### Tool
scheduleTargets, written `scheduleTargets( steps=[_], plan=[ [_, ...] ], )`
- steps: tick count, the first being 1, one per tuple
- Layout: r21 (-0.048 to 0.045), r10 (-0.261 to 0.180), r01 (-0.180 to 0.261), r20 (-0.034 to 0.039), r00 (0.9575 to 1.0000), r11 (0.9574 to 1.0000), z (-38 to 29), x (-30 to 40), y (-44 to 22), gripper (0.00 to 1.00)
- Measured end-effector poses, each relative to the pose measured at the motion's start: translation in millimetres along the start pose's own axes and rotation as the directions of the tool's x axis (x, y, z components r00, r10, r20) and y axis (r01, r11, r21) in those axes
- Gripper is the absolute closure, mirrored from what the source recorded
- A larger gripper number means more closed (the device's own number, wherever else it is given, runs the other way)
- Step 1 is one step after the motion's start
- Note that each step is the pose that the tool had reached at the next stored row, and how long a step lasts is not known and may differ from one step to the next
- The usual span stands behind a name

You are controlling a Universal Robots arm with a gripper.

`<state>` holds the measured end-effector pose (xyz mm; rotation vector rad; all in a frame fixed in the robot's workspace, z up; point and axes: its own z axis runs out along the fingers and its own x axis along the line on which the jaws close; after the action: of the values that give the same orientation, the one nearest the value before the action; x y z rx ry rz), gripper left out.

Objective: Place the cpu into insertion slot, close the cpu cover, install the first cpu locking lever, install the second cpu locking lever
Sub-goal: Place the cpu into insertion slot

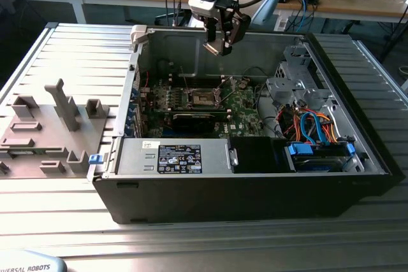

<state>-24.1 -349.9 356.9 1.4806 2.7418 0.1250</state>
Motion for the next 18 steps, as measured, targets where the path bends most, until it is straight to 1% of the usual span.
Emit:
scheduleTargets(
  steps=[18],
  plan=[
    [-0.0002, 0.012, -0.012, 0.001, 0.9999, 0.9999, 0.0, 0.0, 0.0, 0.46]
  ],
)
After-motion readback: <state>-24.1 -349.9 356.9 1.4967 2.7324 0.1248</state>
